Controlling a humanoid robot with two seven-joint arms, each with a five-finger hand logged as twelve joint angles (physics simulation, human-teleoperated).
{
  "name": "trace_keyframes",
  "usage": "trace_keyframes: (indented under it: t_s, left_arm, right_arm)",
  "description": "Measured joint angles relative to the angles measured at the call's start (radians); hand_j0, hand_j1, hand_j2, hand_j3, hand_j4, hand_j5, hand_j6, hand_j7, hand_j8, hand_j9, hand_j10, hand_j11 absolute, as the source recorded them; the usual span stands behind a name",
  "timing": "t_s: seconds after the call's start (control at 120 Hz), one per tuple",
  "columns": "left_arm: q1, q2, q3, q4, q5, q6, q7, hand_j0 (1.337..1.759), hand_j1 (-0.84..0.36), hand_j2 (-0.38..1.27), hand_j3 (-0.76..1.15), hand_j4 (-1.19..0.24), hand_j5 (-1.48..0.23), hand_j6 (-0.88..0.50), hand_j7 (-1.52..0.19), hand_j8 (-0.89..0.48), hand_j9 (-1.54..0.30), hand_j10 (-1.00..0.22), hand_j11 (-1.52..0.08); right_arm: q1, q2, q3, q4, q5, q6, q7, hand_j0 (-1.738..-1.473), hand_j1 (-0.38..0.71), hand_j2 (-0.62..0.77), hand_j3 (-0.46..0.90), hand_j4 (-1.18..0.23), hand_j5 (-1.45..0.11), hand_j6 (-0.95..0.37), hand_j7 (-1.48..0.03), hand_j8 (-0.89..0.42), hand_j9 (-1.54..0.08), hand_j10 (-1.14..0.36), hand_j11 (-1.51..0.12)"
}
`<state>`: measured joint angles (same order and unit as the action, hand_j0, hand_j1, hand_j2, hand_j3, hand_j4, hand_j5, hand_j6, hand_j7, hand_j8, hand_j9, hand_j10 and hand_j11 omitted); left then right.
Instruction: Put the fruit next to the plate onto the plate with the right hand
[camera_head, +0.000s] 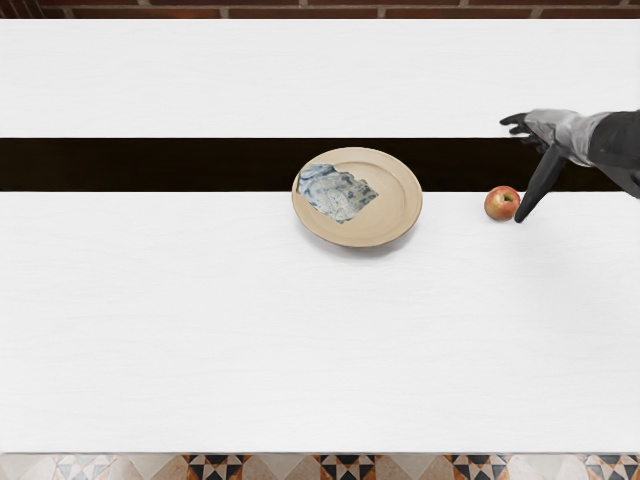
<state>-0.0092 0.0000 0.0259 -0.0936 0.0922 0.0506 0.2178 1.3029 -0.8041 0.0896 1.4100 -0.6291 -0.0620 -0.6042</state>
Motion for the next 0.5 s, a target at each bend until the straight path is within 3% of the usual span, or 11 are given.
trace_keyframes:
  t_s: [0.267, 0.5]
  left_arm:
    - [0.000, 0.000, 0.000, 0.000, 0.000, 0.000, 0.000, 1.658, 0.06, 0.05, 0.00, -0.25, -0.32, -0.25, -0.32, -0.25, -0.32, -0.25, -0.32]
    - [0.000, 0.000, 0.000, 0.000, 0.000, 0.000, 0.000, 1.658, 0.06, 0.05, 0.00, -0.25, -0.32, -0.25, -0.32, -0.25, -0.32, -0.25, -0.32]
  right_arm:
    - [0.019, 0.112, -0.131, -0.008, -0.015, -0.166, -0.006, -1.658, -0.30, -0.01, 0.00, -0.05, -0.05, -0.05, -0.05, -0.05, -0.05, -0.04, -0.05]
    - [0.018, 0.140, -0.203, -0.018, -0.016, -0.235, -0.007, -1.658, -0.30, -0.01, 0.00, -0.05, -0.06, -0.05, -0.06, -0.05, -0.06, -0.05, -0.06]
